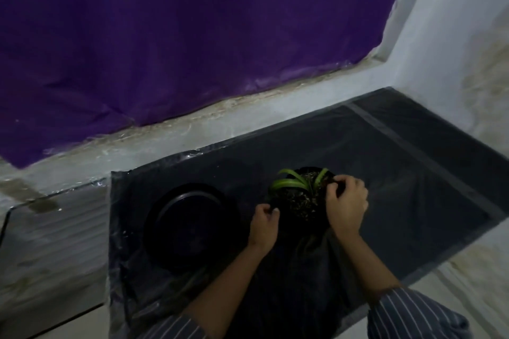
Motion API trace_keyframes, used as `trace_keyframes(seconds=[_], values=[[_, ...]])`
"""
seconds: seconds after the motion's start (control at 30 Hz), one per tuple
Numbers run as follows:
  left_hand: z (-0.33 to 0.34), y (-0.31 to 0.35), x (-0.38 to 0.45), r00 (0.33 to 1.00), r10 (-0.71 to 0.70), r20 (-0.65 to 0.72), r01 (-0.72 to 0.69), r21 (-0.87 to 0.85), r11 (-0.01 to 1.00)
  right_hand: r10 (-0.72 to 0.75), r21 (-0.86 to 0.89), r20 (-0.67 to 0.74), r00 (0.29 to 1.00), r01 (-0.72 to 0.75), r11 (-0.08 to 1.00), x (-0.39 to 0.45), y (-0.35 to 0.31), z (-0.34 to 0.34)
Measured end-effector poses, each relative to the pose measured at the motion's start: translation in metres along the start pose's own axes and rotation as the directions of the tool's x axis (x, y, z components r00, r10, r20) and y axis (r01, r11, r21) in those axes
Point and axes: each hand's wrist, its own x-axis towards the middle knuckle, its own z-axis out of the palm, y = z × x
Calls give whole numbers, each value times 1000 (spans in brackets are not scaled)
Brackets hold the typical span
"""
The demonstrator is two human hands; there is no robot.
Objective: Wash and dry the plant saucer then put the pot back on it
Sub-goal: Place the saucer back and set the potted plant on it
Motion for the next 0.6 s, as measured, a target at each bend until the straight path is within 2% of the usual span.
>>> trace_keyframes(seconds=[0.1,0.17,0.3,0.47,0.6], values=[[15,14,4,989,-77,126,74,30,997,81,33,56,995,-83,996,14,11,8],[21,22,6,981,-103,164,105,-1,995,137,90,103,985,-146,985,19,14,13],[25,30,11,985,-86,152,92,-32,995,227,91,138,964,-240,966,26,14,21],[34,39,13,990,-78,114,89,-91,992,217,78,124,968,-228,971,29,13,26],[29,46,12,997,-69,45,72,-68,995,187,96,104,977,-197,976,29,5,26]])
